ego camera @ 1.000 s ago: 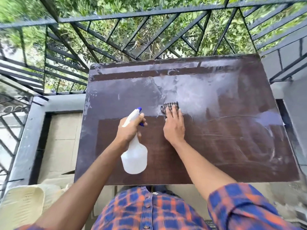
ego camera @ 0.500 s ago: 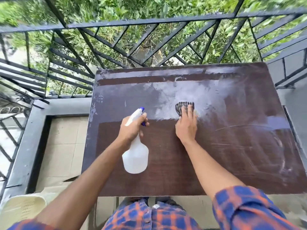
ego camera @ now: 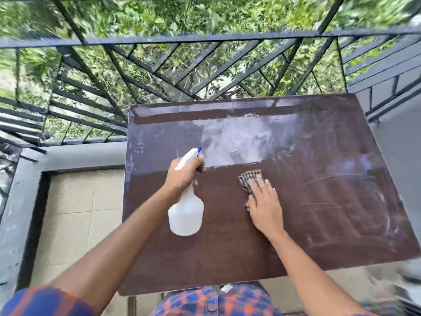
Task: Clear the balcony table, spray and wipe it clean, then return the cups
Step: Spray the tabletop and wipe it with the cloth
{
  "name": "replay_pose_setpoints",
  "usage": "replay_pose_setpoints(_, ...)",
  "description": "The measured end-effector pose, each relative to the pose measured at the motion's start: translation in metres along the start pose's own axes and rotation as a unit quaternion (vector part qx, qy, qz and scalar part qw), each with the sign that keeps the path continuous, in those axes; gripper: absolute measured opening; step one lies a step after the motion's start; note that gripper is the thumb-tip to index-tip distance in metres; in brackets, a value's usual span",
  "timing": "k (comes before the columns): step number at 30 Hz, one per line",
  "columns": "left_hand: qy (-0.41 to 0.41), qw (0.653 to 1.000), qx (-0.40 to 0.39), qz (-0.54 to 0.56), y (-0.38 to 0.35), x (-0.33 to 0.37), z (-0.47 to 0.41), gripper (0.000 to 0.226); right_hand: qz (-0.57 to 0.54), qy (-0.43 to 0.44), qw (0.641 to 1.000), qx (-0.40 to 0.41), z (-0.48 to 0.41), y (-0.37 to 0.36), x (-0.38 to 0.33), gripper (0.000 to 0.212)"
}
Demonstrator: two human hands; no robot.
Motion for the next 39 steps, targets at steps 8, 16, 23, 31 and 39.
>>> replay_pose_setpoints(8, 0.003, 1.0, 0.009, -0.001, 0.008, 0.007, -0.026, 0.033, -0.062, -0.058, 0.996, 0.002, -0.106, 0.007, -0.061, 0.055)
replay_pose_setpoints(16, 0.008, 0.999, 0.042, 0.004, -0.008, 0.021, -0.069, 0.033, -0.005, 0.255, 0.967, -0.01, -0.127, 0.008, -0.069, 0.049)
replay_pose_setpoints(23, 0.009, 0.997, 0.06, 0.04, -0.023, 0.041, -0.098, 0.031, -0.065, -0.014, 0.997, 0.028, -0.263, 0.039, -0.007, 0.053)
replay_pose_setpoints(31, -0.012, 0.996, 0.086, 0.017, -0.031, 0.055, -0.121, 0.034, -0.04, 0.263, 0.964, -0.034, -0.236, 0.007, -0.1, 0.053)
replay_pose_setpoints(39, -0.009, 0.995, 0.086, 0.039, -0.046, 0.064, -0.121, 0.027, -0.019, 0.013, 1.0, -0.021, -0.328, 0.037, -0.008, 0.057)
Point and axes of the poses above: each hand's wrist, its own z-axis away from the middle knuckle, its own y-axis out of the back of the hand, x = y × z, the point moved 8 cm from there along -z, towards the middle knuckle, and after that the axes turned 5 degrees about z, right-handed, at the moved point
